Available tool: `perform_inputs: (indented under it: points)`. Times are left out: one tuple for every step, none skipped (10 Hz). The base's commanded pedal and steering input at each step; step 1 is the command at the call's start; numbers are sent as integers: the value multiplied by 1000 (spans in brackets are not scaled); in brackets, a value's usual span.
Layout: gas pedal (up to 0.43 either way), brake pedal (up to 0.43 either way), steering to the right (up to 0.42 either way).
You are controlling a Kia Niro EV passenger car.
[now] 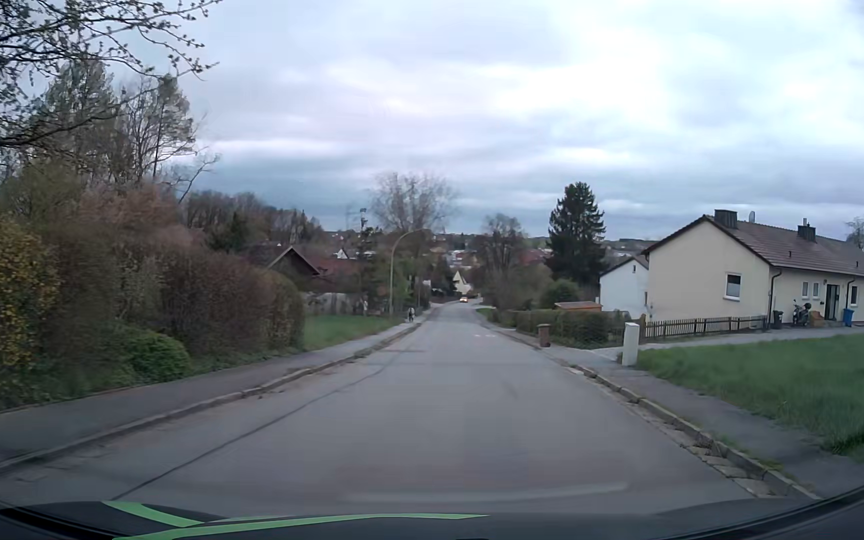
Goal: Follow the waypoints while adhering to traffic rules and regulations
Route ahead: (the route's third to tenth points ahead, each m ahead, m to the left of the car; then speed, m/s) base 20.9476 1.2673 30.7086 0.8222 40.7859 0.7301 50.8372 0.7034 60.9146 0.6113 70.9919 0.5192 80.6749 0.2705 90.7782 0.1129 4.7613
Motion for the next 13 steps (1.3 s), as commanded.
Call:
perform_inputs:
  points:
    - [0,6,162]
    - [0,6,121]
    - [0,0,97]
    - [0,0,70]
    - [0,0,51]
    - [0,0,36]
    - [0,0,29]
    - [0,0,21]
    - [0,0,14]
    - [0,0,10]
    - [0,0,7]
    - [0,0,5]
    - [0,0,4]
